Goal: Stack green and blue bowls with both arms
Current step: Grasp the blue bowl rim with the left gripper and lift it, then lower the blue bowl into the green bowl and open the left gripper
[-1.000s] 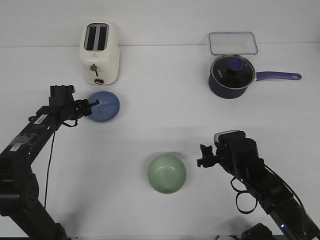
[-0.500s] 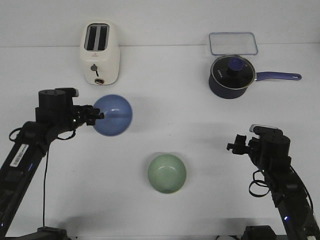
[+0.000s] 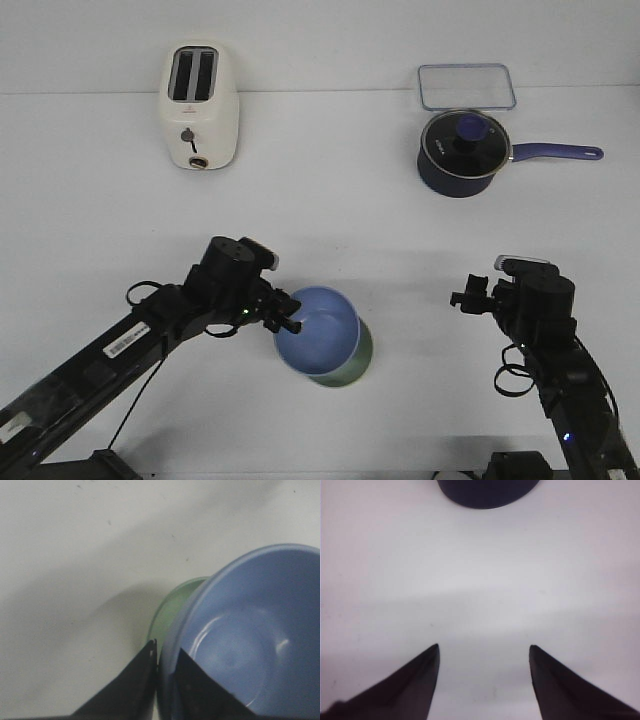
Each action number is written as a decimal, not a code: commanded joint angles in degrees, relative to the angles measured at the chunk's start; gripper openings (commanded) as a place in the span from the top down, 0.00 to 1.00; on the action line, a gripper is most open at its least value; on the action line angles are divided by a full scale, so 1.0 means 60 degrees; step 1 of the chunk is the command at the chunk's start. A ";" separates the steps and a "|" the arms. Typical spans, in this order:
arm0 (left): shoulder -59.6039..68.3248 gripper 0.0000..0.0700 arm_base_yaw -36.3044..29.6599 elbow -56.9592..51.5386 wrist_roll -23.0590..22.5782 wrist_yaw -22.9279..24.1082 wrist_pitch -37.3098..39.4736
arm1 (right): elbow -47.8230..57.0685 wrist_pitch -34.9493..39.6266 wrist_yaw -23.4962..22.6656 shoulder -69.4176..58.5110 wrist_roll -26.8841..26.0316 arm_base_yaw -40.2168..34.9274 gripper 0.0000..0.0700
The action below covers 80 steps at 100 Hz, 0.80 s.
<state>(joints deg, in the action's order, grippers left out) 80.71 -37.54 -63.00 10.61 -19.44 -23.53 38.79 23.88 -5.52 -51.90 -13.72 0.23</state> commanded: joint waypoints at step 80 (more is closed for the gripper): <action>-0.4240 0.98 0.2452 -0.0175 -0.0936 0.4583 0.0273 | 0.0040 -0.0484 -0.1326 0.2575 0.0889 0.0011 1.00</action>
<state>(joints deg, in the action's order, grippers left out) 58.06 -24.40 -63.05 7.66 4.47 -21.32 38.79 22.33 -13.50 -38.83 -10.09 0.34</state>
